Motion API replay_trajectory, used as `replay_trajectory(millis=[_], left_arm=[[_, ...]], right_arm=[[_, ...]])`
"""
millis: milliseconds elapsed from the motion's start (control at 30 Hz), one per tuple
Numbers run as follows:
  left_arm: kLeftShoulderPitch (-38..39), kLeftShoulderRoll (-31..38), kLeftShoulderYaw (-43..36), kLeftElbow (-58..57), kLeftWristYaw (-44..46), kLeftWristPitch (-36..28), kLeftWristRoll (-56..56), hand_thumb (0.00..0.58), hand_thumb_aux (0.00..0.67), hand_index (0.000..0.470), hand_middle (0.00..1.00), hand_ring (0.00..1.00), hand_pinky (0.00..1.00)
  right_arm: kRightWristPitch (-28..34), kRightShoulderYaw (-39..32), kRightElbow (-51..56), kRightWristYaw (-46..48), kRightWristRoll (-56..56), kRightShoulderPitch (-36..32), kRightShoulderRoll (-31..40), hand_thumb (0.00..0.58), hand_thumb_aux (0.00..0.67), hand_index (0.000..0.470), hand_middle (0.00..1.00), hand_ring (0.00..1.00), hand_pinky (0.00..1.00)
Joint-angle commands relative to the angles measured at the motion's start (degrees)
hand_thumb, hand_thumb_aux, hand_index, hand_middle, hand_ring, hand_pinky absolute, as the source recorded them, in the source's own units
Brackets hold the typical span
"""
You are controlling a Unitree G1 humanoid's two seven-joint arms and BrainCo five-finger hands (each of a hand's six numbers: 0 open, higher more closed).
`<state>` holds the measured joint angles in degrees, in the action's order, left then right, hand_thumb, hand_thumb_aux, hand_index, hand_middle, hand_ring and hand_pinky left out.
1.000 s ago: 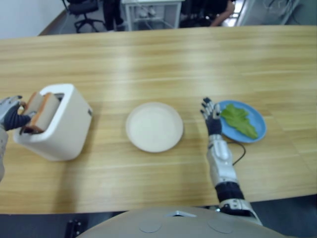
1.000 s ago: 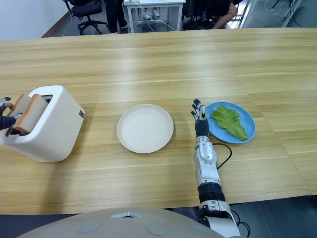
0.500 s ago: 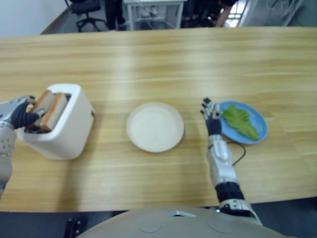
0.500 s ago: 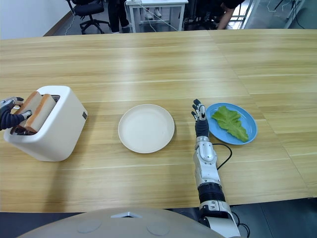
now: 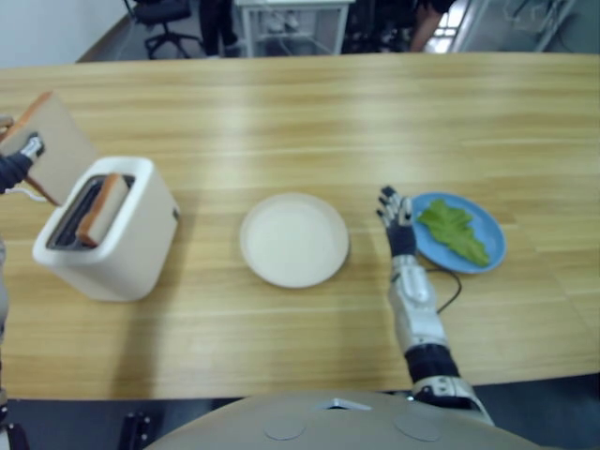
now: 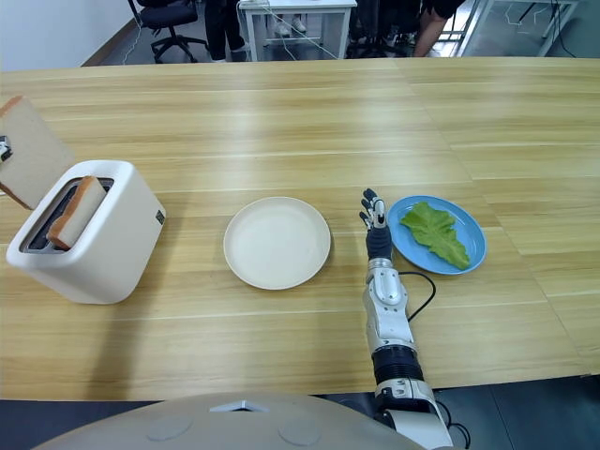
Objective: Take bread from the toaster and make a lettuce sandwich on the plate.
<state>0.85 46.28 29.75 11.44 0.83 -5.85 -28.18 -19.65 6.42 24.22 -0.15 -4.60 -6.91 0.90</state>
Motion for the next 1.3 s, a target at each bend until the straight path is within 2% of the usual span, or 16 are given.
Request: replay_trajectory(millis=[33,200,300,367,467,600,733,900,1067,1300], left_arm=[[-2.71,-4.23,1.85,6.71,-6.75,3.94,0.81,0.580,0.670,0.460,1.00,1.00,1.00],[-7.46,-12.15,-4.19,13.70,-7.33,7.52,6.53,0.580,0.670,0.460,1.00,1.00,1.00],[-10.91,-20.17,-13.57,15.13,-4.30,7.66,12.81,0.580,0.670,0.460,1.00,1.00,1.00],[-12.10,-26.15,-20.90,13.95,-0.78,6.89,17.72,0.580,0.670,0.460,1.00,1.00,1.00],[-11.23,-35.59,-27.24,9.81,3.03,4.04,26.63,0.580,0.670,0.460,1.00,1.00,1.00],[-8.64,-41.69,-33.01,1.85,3.21,5.10,25.82,0.580,0.670,0.460,1.00,1.00,1.00],[-8.18,-44.23,-35.71,-9.19,3.30,6.50,25.10,0.580,0.670,0.460,1.00,1.00,1.00],[-11.53,-43.80,-36.93,-26.98,0.48,10.25,20.98,0.580,0.670,0.460,1.00,1.00,1.00],[-14.10,-43.93,-37.15,-39.49,-0.94,12.93,19.65,0.580,0.670,0.460,1.00,1.00,1.00],[-15.23,-41.93,-42.06,-46.98,-1.45,13.28,13.18,0.580,0.670,0.460,1.00,1.00,1.00]], right_arm=[[0.90,-0.13,0.84,0.06,0.45,-0.38,0.14,0.000,0.000,0.000,0.00,0.00,0.00],[0.93,0.05,1.70,0.14,0.45,-0.99,0.35,0.000,0.000,0.000,0.00,0.00,0.00],[0.91,-0.05,2.17,0.15,0.61,-1.36,0.37,0.000,0.000,0.000,0.00,0.00,0.00],[0.92,-0.04,2.57,0.34,0.64,-1.69,0.59,0.000,0.000,0.000,0.00,0.00,0.00],[1.06,0.17,2.50,0.36,0.67,-1.71,1.10,0.000,0.000,0.000,0.00,0.00,0.00],[1.22,0.64,2.78,0.65,0.36,-1.81,1.84,0.000,0.000,0.000,0.00,0.00,0.00],[1.32,0.87,2.58,0.62,0.16,-1.49,2.15,0.000,0.000,0.000,0.00,0.00,0.00],[1.41,0.87,2.46,0.45,0.27,-1.37,2.03,0.000,0.000,0.000,0.00,0.00,0.00],[1.48,0.78,2.22,0.41,0.33,-1.25,2.02,0.000,0.000,0.000,0.00,0.00,0.00],[1.68,0.69,1.76,0.20,0.43,-0.91,1.91,0.000,0.000,0.000,0.00,0.00,0.00]])
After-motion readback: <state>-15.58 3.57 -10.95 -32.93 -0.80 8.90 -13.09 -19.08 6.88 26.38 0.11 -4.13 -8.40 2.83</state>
